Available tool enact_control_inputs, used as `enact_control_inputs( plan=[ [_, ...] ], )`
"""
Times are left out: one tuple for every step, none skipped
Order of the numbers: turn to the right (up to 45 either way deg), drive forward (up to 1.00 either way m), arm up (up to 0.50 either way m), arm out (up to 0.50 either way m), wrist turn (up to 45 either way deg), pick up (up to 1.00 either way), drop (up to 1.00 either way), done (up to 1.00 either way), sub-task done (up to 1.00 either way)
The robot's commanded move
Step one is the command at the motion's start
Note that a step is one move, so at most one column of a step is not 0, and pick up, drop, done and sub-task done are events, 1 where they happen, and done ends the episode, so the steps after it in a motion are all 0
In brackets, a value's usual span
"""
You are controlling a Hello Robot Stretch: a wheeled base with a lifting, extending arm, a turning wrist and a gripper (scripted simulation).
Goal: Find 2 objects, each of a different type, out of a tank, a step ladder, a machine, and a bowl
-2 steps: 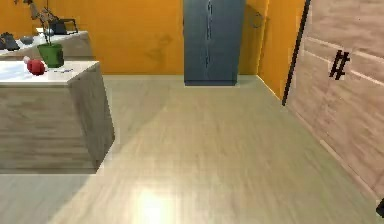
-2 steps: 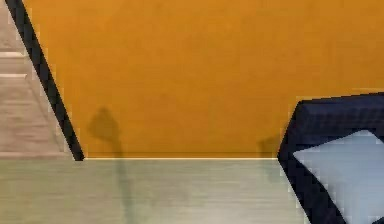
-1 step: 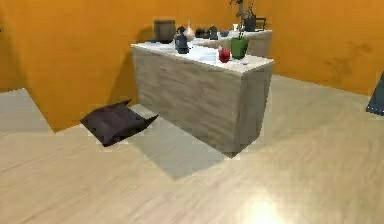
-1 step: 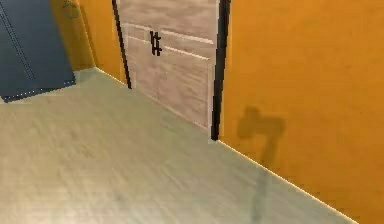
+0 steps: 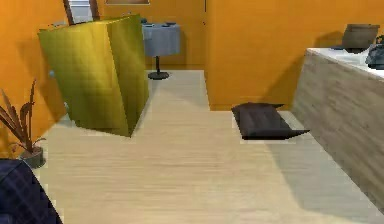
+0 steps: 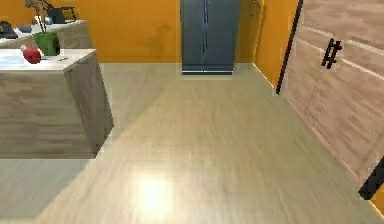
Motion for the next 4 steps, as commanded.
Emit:
enact_control_inputs(
  plan=[
    [-45.0, 0.0, 0.0, 0.0, 0.0, 0.0, 0.0, 0.0, 0.0],
    [-18.0, 0.0, 0.0, 0.0, 0.0, 0.0, 0.0, 0.0, 0.0],
    [0.0, 0.3, 0.0, 0.0, 0.0, 0.0, 0.0, 0.0, 0.0],
    [0.0, 0.0, 0.0, 0.0, 0.0, 0.0, 0.0, 0.0, 1.0]
  ],
)
